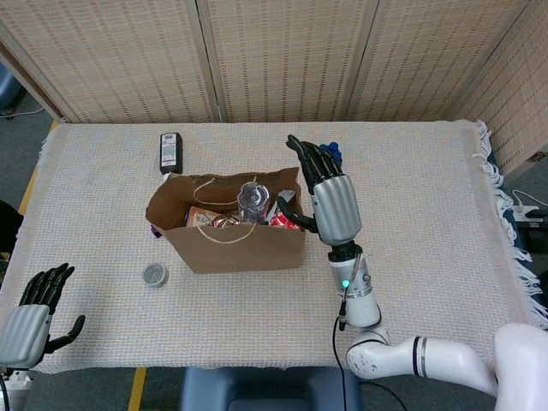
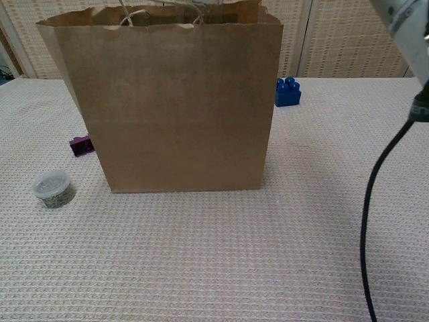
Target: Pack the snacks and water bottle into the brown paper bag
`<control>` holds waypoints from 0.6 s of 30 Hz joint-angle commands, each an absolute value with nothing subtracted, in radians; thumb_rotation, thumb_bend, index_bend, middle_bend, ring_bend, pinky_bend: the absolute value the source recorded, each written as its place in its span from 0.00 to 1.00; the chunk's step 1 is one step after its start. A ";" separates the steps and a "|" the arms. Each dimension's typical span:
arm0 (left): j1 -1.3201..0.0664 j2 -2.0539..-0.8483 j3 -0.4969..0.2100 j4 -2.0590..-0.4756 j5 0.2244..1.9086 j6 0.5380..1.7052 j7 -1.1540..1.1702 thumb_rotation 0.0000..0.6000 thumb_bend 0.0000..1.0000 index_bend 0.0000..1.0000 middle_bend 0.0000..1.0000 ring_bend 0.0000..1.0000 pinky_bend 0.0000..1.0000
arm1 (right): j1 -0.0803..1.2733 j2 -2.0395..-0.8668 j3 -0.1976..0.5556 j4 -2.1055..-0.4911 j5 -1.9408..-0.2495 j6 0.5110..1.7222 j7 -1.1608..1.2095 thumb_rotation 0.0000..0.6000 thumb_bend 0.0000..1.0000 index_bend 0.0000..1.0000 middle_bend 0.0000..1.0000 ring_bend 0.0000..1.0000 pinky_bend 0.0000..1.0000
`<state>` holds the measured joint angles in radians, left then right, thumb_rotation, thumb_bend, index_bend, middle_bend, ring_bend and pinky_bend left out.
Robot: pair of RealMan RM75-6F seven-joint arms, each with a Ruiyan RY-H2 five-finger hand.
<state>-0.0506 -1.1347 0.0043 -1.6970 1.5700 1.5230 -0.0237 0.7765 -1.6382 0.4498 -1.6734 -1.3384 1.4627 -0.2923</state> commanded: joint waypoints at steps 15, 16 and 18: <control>-0.051 -1.183 -0.016 -1.640 1.563 1.543 0.001 1.00 0.36 0.00 0.00 0.00 0.02 | 0.260 -1.147 -0.025 -1.646 -1.523 1.550 -0.027 1.00 0.02 0.00 0.02 0.00 0.04; -0.051 -1.189 -0.018 -1.631 1.563 1.546 0.003 1.00 0.36 0.00 0.00 0.00 0.02 | 0.240 -1.150 -0.036 -1.620 -1.518 1.553 -0.029 1.00 0.01 0.00 0.00 0.00 0.02; -0.051 -1.198 -0.022 -1.619 1.563 1.551 0.006 1.00 0.36 0.00 0.00 0.00 0.02 | 0.218 -1.160 -0.038 -1.594 -1.518 1.570 -0.024 1.00 0.00 0.00 0.00 0.00 0.00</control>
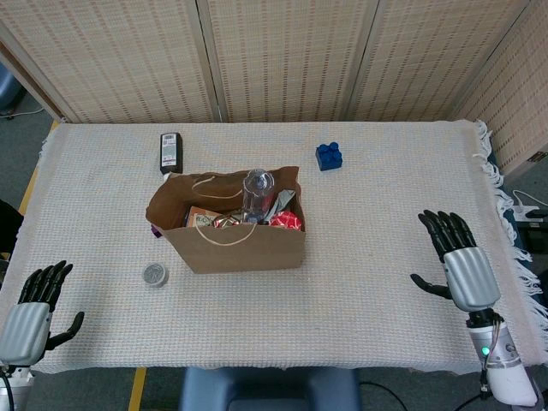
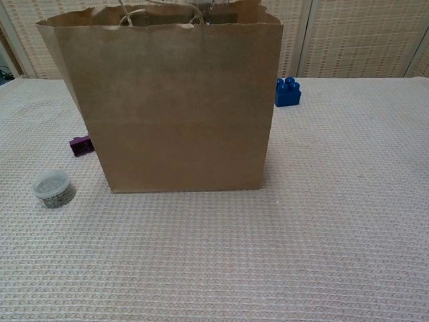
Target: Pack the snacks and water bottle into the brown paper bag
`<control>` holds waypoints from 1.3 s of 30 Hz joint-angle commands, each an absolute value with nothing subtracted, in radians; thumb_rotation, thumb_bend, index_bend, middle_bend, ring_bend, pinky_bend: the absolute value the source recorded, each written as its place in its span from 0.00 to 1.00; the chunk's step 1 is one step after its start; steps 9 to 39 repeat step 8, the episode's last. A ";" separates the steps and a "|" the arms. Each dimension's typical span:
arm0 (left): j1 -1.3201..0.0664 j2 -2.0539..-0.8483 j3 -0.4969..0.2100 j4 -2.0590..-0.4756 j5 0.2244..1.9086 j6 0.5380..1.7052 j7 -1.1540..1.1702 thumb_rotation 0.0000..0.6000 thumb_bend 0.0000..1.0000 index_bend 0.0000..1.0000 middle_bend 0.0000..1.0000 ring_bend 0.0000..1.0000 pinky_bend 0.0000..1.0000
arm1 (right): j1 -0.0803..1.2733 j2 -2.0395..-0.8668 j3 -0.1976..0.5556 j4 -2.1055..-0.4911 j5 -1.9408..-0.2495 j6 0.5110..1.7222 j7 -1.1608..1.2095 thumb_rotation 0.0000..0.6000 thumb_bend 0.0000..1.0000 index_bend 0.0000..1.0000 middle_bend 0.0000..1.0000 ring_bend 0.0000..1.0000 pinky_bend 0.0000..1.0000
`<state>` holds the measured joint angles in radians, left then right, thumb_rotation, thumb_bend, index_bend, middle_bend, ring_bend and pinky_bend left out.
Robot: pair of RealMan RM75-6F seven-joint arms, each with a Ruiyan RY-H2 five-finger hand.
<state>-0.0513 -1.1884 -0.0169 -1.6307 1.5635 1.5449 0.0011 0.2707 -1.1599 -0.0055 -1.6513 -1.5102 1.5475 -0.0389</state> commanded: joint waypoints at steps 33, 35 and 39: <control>-0.051 -1.205 -0.029 -1.602 1.547 1.550 0.001 1.00 0.36 0.00 0.00 0.00 0.01 | 0.155 -1.243 -0.022 -1.472 -1.552 1.648 -0.014 1.00 0.00 0.00 0.00 0.00 0.00; -0.051 -1.205 -0.029 -1.602 1.547 1.550 0.001 1.00 0.36 0.00 0.00 0.00 0.01 | 0.155 -1.243 -0.022 -1.472 -1.552 1.648 -0.014 1.00 0.00 0.00 0.00 0.00 0.00; -0.051 -1.205 -0.029 -1.602 1.547 1.550 0.001 1.00 0.36 0.00 0.00 0.00 0.01 | 0.155 -1.243 -0.022 -1.472 -1.552 1.648 -0.014 1.00 0.00 0.00 0.00 0.00 0.00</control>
